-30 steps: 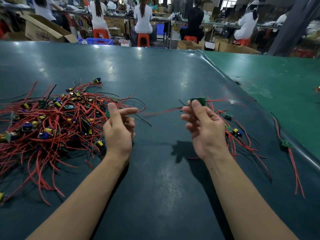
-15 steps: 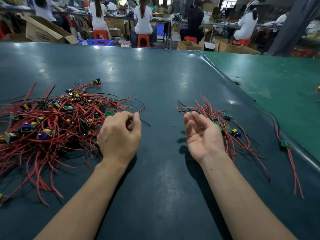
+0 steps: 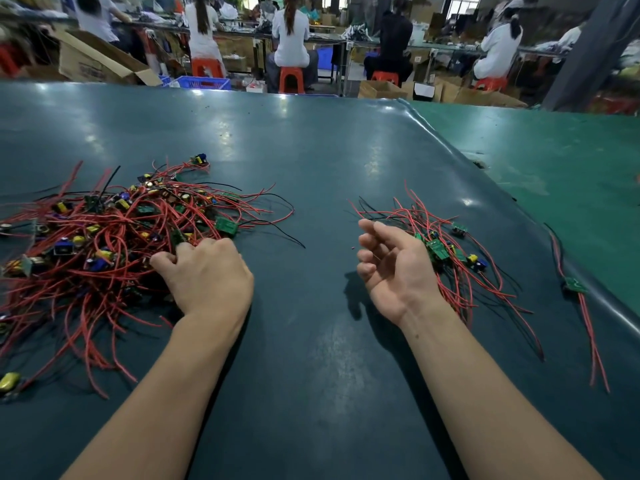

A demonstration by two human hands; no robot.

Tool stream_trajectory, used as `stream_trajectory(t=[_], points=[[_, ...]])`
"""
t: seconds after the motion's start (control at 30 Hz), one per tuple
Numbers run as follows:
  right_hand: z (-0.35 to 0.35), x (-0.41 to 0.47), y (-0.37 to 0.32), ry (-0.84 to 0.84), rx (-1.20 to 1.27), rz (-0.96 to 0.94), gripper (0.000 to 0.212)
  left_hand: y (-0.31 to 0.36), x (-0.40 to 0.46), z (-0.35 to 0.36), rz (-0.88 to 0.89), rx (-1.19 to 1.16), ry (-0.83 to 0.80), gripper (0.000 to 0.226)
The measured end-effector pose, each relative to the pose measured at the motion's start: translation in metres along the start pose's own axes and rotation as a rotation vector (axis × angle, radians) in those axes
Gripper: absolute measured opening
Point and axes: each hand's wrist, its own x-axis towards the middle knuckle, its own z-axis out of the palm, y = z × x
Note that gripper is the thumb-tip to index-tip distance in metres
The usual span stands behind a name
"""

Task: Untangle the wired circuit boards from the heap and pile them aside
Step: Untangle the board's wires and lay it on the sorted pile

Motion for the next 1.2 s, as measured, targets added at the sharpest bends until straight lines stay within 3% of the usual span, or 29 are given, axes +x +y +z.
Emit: stream_trajectory(t=[0.23,0.37,0.5,0.57,0.77,0.87,0.97,1.03,1.1,1.2], points=[[-0.003,0.000,0.000,0.002,-0.024,-0.030,0.020,-0.006,0.001,0.000,0.059,-0.425,0.173,0.018],[-0.005,0.000,-0.001,0.009,-0.036,-0.041,0.019,0.001,0.011,0.005,0.129,-0.365,0.247,0.023],[-0.006,-0.001,0.000,-0.008,-0.040,-0.037,0.019,0.008,0.027,0.016,0.231,-0.145,-0.011,0.057],[-0.007,-0.002,0.000,-0.007,-0.057,-0.030,0.019,0.010,0.027,0.020,0.188,-0.057,-0.057,0.053],[-0.010,-0.001,0.000,-0.032,-0.069,-0.041,0.019,0.002,0.024,0.017,0.094,-0.147,0.068,0.026],[-0.011,-0.001,0.001,-0.040,-0.073,-0.049,0.019,0.003,0.016,0.012,0.108,-0.286,0.147,0.025],[-0.011,0.000,0.002,-0.048,-0.138,-0.059,0.019,0.005,0.006,0.001,0.207,-0.449,0.458,0.025],[-0.010,-0.001,0.003,-0.125,-0.199,-0.011,0.019,0.008,-0.003,-0.006,0.413,-0.679,0.648,0.023],[-0.007,-0.005,0.005,-0.277,-0.278,0.108,0.024,0.016,-0.015,-0.011,0.601,-0.975,0.603,0.023],[-0.002,-0.011,0.013,-0.449,-0.366,0.181,0.040,0.028,-0.028,-0.018,0.467,-1.351,0.370,0.018]])
